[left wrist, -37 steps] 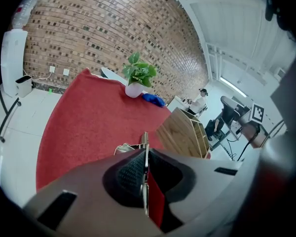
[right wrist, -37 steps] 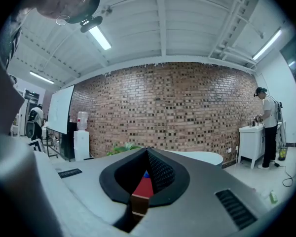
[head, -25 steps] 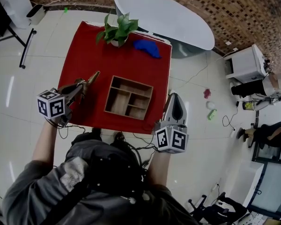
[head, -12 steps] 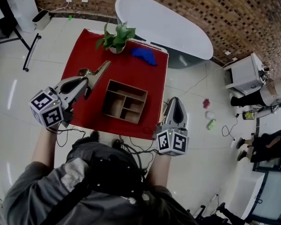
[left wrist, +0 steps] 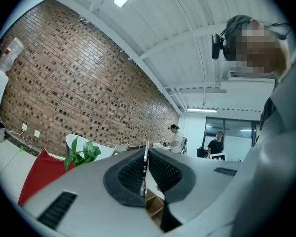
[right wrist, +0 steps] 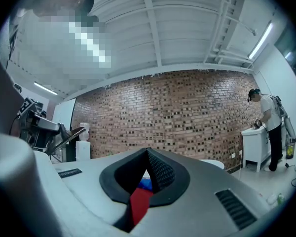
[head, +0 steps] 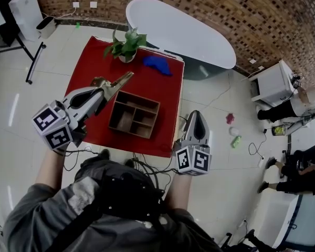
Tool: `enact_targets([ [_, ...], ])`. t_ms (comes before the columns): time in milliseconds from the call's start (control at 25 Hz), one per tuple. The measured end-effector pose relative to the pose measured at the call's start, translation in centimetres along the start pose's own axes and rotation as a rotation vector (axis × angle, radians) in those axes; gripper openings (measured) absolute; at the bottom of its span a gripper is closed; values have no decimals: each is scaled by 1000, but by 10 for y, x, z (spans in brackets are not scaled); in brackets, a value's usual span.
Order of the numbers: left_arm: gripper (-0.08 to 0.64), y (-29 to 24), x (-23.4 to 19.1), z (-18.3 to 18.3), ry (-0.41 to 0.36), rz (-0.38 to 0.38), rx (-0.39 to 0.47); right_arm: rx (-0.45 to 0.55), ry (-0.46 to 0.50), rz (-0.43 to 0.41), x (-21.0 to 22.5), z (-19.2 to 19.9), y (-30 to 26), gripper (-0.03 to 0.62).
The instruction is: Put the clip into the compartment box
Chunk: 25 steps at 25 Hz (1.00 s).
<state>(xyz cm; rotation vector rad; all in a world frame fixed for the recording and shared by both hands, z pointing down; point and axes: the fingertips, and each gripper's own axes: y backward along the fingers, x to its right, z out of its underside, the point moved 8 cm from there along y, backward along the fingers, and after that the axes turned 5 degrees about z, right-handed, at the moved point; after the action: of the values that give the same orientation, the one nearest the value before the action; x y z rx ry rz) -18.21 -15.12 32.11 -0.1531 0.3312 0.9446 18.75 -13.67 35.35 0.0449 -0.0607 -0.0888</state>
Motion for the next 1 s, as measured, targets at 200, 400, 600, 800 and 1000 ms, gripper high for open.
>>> enact_targets([
  [200, 15, -12, 12, 0, -18, 19, 0, 6, -3, 2, 10, -1, 3, 12],
  [400, 15, -26, 22, 16, -14, 41, -36, 6, -9, 1, 21, 4, 11, 12],
  [600, 15, -49, 38, 34, -31, 81, -81, 1, -11, 23, 38, 2, 22, 12],
  [800, 15, -80, 40, 76, -34, 164, -113, -9, -11, 48, 55, 13, 28, 12],
  [1000, 15, -114, 55, 125, -89, 291, -138, -17, -5, 58, 74, 22, 31, 12],
])
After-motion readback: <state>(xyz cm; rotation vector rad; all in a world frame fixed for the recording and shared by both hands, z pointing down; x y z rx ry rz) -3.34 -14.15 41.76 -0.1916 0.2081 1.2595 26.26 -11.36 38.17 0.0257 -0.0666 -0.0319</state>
